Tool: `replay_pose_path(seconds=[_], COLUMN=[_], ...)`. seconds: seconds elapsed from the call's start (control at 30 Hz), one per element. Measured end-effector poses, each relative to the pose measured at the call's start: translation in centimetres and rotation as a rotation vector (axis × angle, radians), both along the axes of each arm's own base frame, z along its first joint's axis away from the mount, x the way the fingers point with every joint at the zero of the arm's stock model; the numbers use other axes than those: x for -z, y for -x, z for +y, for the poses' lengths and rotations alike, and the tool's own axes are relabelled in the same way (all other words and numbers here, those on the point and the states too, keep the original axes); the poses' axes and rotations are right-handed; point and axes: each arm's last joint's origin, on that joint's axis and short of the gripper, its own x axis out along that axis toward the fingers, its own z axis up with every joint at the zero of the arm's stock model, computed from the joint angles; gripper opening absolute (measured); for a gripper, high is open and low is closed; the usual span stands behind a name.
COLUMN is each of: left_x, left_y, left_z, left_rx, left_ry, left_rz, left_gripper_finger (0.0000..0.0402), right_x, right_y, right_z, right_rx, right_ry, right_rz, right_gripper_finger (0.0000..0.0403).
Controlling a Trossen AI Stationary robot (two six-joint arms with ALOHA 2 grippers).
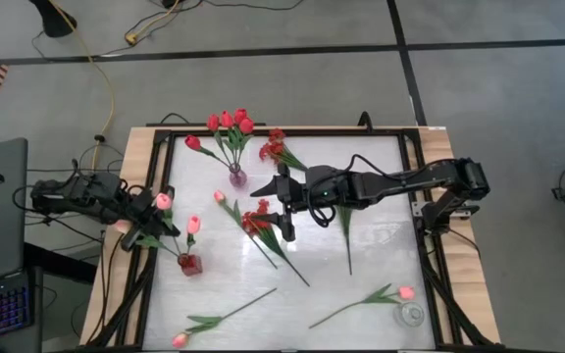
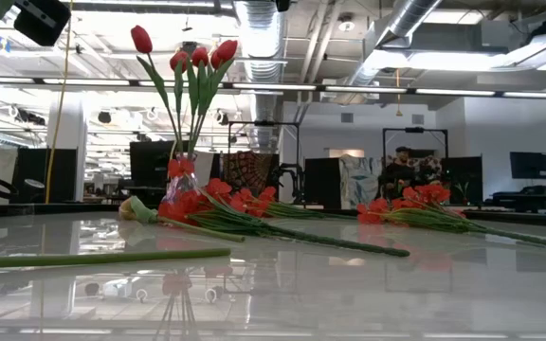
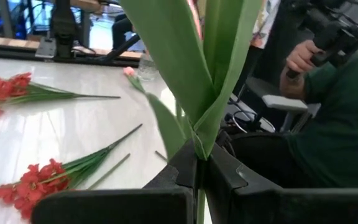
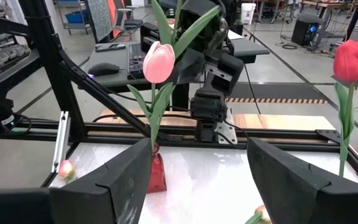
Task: Sort flowers into vase by color
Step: Put the pink tulip into the red vase
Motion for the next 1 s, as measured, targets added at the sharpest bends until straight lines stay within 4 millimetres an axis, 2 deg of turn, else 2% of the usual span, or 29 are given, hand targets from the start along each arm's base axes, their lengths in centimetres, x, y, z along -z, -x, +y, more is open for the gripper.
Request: replay_pose_path(seconds=[0.33, 0.73, 1.0], left_x=[0.0, -0.1, -1.0], left_y=[0.1, 0.0, 0.4], left_z=[-0.1, 0.0, 0.2], left_rx=[0.052, 0.006, -0.053], left_ry=[-0.049, -0.065, -0.035], left_rz=[-0.026, -0.038, -0.039], left_gripper_finger=[0.0009, 0.0123, 0.0171], right_x=[0.0, 0.0, 0.0], right_y=[0.0, 0.0, 0.0], right_z=[0.0, -0.1, -0.2], right_rx=[0.0, 0.001, 0.005], right_ry=[0.0, 0.005, 0.006], right_rz=[0.004, 0.004, 0.004], right_gripper_finger=[0.0291, 0.0291, 0.0291])
